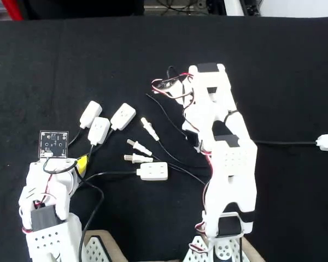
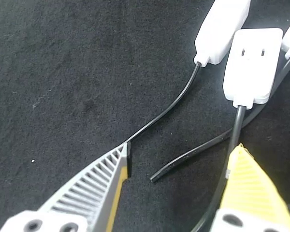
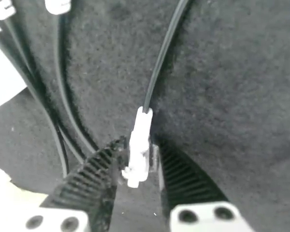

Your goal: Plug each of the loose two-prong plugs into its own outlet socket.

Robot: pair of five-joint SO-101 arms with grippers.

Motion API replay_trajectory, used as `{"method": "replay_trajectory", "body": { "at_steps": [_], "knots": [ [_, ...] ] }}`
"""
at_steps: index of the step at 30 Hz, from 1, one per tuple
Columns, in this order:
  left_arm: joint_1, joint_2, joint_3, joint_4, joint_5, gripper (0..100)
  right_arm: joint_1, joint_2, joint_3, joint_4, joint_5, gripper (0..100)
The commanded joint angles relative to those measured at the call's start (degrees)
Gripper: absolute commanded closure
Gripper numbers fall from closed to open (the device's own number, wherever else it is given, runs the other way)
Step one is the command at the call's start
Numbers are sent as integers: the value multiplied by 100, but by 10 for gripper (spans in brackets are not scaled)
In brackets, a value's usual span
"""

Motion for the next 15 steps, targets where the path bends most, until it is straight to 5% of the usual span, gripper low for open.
{"method": "replay_trajectory", "body": {
  "at_steps": [1,8,15],
  "knots": [
    [-13,-44,101,18,-70,683,70,163,-40,167,53,927],
    [-4,-44,101,26,-70,683,88,286,-286,185,0,938],
    [-4,-44,101,26,-70,683,70,286,-848,193,-826,985]
  ]
}}
